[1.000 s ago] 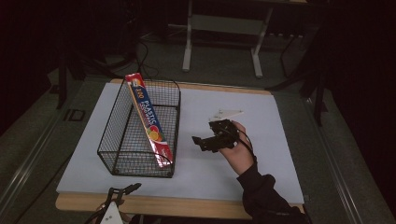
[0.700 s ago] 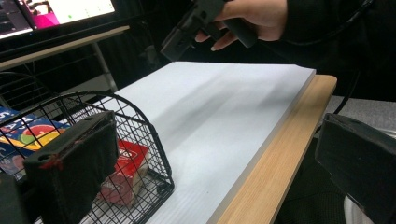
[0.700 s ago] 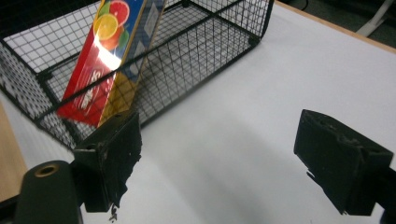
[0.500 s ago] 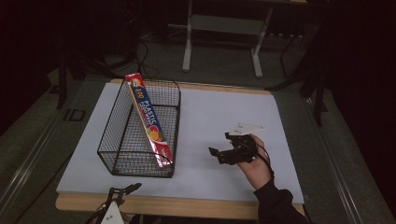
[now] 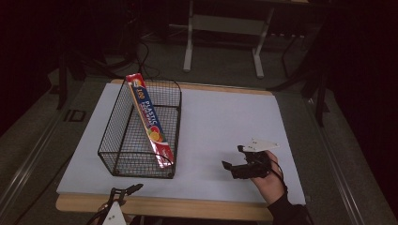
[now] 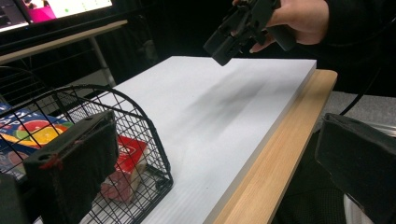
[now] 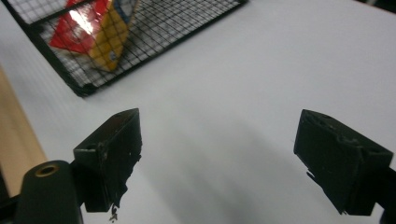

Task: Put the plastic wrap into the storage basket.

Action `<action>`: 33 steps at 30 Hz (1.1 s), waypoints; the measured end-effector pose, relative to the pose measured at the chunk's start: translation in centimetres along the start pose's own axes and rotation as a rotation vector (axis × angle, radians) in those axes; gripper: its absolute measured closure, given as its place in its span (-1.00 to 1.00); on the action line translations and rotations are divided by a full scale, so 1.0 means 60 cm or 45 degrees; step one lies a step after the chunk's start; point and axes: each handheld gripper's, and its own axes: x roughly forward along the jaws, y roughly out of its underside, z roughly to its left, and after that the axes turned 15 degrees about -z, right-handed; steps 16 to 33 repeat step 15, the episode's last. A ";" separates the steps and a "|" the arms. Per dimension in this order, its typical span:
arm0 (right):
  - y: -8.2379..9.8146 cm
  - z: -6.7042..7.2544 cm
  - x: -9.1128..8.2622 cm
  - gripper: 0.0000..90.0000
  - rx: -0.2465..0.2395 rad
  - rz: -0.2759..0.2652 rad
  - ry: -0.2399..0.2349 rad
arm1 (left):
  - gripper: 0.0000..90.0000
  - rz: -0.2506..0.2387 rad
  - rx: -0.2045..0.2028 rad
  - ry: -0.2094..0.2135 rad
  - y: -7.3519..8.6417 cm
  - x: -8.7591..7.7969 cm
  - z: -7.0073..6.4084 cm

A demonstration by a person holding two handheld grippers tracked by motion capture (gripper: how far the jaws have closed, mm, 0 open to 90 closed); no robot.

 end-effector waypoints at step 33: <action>0.036 -0.016 -0.001 -0.66 0.004 0.018 0.056 | -1.00 0.008 -0.009 0.004 0.002 0.002 0.003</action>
